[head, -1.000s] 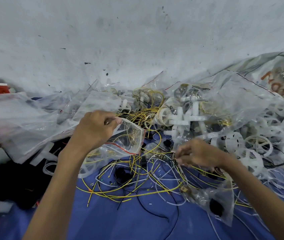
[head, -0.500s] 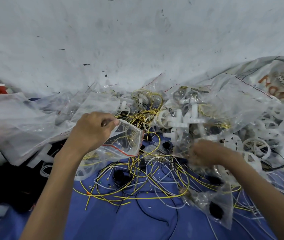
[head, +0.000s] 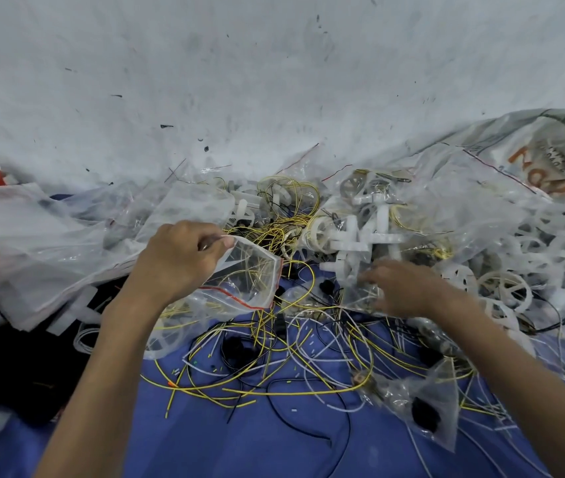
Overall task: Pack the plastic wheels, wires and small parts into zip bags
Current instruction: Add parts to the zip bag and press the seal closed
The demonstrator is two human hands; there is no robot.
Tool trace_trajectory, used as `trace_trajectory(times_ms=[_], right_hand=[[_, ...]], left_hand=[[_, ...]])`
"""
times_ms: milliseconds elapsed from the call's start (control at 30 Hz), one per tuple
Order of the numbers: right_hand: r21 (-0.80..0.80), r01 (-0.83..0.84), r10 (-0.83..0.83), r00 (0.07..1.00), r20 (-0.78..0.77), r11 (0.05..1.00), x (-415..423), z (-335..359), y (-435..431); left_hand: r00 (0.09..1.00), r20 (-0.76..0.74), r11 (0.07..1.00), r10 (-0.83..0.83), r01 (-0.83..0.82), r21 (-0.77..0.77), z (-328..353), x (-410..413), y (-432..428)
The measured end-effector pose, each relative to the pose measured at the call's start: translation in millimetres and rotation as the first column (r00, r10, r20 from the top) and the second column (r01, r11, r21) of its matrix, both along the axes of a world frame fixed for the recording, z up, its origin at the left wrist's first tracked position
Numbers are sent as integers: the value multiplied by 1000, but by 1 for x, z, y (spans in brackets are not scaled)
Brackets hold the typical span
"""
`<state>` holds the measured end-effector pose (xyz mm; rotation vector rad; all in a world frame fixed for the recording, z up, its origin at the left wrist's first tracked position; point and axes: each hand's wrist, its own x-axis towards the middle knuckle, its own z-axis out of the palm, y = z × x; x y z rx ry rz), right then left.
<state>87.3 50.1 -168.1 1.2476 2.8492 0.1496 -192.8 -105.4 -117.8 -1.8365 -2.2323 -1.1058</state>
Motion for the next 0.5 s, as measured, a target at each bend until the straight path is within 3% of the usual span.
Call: trace_trajectory(times_ms=[100, 267, 367, 500], right_hand=[[113, 96, -106, 990, 90, 989, -9, -25, 6], [58, 239, -199, 898, -392, 969, 17, -7, 42], [1, 237, -209, 858, -470, 971, 28, -2, 53], [-200, 145, -236, 784, -574, 969, 39, 2, 60]], left_hand=[[1000, -1, 1000, -6, 6, 3, -1, 0, -1], [1000, -15, 1000, -7, 7, 26, 0, -1, -1], [1000, -11, 1000, -12, 12, 26, 0, -1, -1], [1000, -1, 1000, -9, 9, 29, 0, -2, -1]])
